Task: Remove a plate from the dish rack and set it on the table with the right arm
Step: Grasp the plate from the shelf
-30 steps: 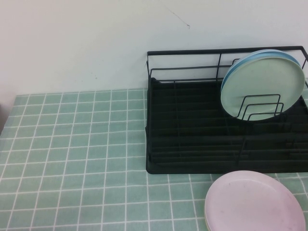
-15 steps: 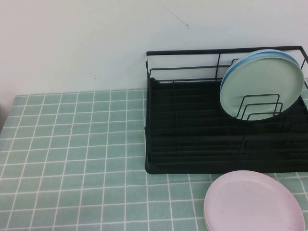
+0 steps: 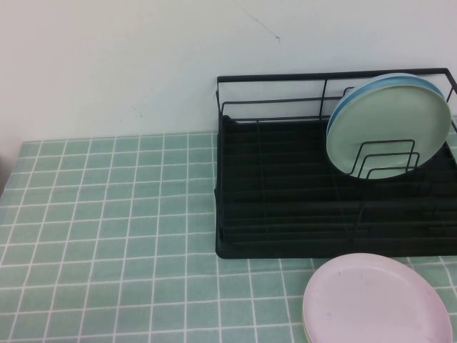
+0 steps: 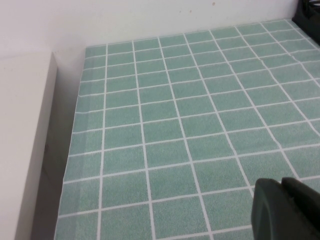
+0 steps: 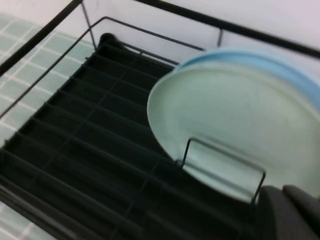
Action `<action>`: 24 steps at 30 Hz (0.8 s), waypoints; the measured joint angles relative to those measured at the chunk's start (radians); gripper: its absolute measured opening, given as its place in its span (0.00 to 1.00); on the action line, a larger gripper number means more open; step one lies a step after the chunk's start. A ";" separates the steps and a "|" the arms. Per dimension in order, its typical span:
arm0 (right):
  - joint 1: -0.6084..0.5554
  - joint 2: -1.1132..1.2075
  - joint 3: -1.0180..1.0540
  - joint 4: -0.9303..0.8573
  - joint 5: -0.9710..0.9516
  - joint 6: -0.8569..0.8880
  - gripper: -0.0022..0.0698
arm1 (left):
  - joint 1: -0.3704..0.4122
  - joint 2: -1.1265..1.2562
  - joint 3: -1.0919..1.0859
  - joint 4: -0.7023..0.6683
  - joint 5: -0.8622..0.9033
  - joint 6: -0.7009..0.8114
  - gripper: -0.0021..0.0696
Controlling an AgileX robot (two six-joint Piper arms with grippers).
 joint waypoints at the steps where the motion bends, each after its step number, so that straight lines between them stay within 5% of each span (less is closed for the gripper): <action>1: 0.000 0.033 -0.036 0.000 0.016 -0.036 0.04 | 0.000 0.000 0.000 0.000 0.000 0.000 0.02; 6: 0.000 0.178 -0.186 -0.007 0.086 -0.221 0.21 | 0.000 0.000 0.000 0.000 0.000 0.000 0.02; 12: 0.000 0.315 -0.321 -0.013 0.135 -0.405 0.58 | 0.000 0.000 0.000 0.000 0.000 0.000 0.02; 24: 0.012 0.439 -0.369 -0.018 0.091 -0.763 0.59 | 0.000 0.000 0.000 0.000 0.000 0.000 0.02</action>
